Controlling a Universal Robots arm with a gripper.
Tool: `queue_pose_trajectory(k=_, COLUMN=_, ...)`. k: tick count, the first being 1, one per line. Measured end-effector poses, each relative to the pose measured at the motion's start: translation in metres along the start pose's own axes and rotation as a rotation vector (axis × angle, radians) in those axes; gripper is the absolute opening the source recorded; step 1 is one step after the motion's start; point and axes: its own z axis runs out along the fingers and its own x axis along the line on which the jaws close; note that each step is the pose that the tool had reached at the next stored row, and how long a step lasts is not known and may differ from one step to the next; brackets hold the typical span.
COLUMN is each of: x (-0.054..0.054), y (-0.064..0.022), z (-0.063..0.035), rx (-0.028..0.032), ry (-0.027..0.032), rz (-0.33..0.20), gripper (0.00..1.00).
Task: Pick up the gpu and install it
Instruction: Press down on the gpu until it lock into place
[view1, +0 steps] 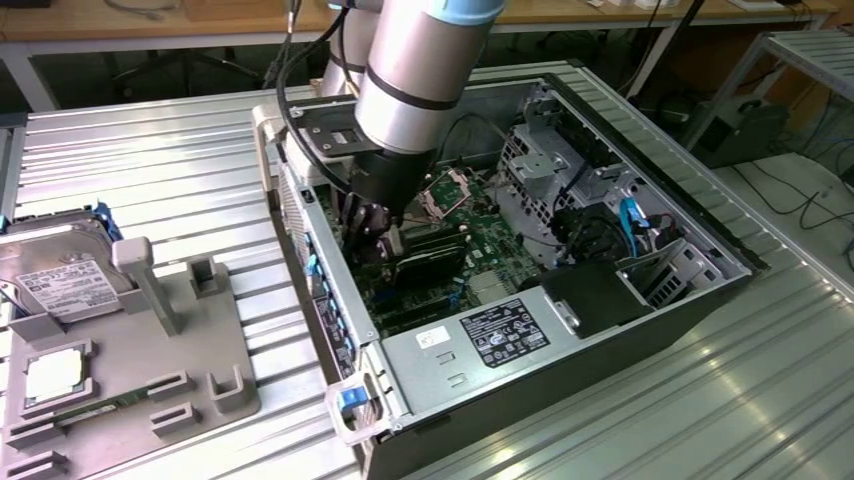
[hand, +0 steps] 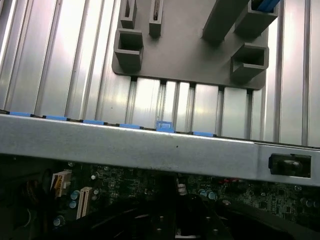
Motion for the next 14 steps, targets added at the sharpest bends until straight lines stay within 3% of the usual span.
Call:
queue_pose_trajectory(k=4, x=-0.001, y=0.0024, z=-0.0129, rx=-0.0001, ry=0.0000, rz=0.000, gripper=0.11)
queue_pose_trajectory(k=14, x=0.002, y=0.0020, z=-0.0110, rx=-0.0003, ry=0.0014, rz=0.000, gripper=0.11)
